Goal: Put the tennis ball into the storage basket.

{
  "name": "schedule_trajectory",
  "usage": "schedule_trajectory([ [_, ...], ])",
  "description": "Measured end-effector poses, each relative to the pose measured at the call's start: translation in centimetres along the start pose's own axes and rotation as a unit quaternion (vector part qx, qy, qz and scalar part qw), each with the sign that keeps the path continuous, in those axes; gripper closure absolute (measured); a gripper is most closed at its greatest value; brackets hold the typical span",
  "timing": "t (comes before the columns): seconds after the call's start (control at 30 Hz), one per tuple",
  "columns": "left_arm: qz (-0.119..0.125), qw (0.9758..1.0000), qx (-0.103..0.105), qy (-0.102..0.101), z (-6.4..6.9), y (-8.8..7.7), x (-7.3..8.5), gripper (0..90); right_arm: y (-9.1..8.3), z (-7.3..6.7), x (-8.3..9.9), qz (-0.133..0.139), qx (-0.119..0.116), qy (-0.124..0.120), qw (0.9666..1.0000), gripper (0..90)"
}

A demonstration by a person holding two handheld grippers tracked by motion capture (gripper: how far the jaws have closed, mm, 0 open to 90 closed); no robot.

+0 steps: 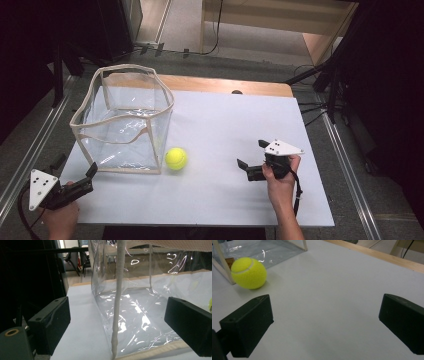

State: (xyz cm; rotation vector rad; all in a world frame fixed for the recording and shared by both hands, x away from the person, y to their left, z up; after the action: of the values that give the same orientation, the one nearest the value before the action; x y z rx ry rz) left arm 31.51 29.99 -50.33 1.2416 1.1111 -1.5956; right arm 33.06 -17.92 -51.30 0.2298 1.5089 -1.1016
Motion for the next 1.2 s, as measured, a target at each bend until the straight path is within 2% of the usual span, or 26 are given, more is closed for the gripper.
schedule_trajectory([
  [0.33, -0.001, 1.0, -0.001, 0.001, -0.1, 0.0, 0.0, 6.9, 1.9, -1.2, -1.4, -0.011, -0.021, -0.02, 0.9995, 0.0],
  [0.47, -0.001, 1.0, 0.0, 0.001, -0.1, 0.0, 0.0, 6.9, 2.9, -1.9, -1.9, -0.017, -0.037, -0.028, 0.9988, 0.0],
  [0.57, -0.001, 1.0, 0.0, -0.002, -0.1, 0.0, 0.0, 6.9, 3.9, -2.8, -2.3, -0.027, -0.056, -0.037, 0.9974, 0.0],
  [0.73, -0.001, 1.0, 0.0, -0.001, -0.1, 0.1, 0.0, 6.9, 4.8, -3.5, -2.8, -0.034, -0.069, -0.044, 0.9961, 0.0],
  [1.2, -0.001, 1.0, 0.0, -0.001, -0.1, 0.1, 0.0, 6.9, 7.5, -5.6, -3.8, -0.064, -0.108, -0.065, 0.99, 0.0],
])
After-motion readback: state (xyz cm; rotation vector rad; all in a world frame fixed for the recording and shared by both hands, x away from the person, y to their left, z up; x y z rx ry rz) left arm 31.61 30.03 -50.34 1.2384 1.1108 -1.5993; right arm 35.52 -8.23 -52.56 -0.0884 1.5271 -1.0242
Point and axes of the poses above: each handheld gripper's, and its own axes: y roughly forward along the jaws, x roughly out of its underside, z roughly to its right, the point moved 10 cm from there along y, roughly forward along the jaws, and after that the axes turned 12 degrees about -y, right-handed, at the moved point
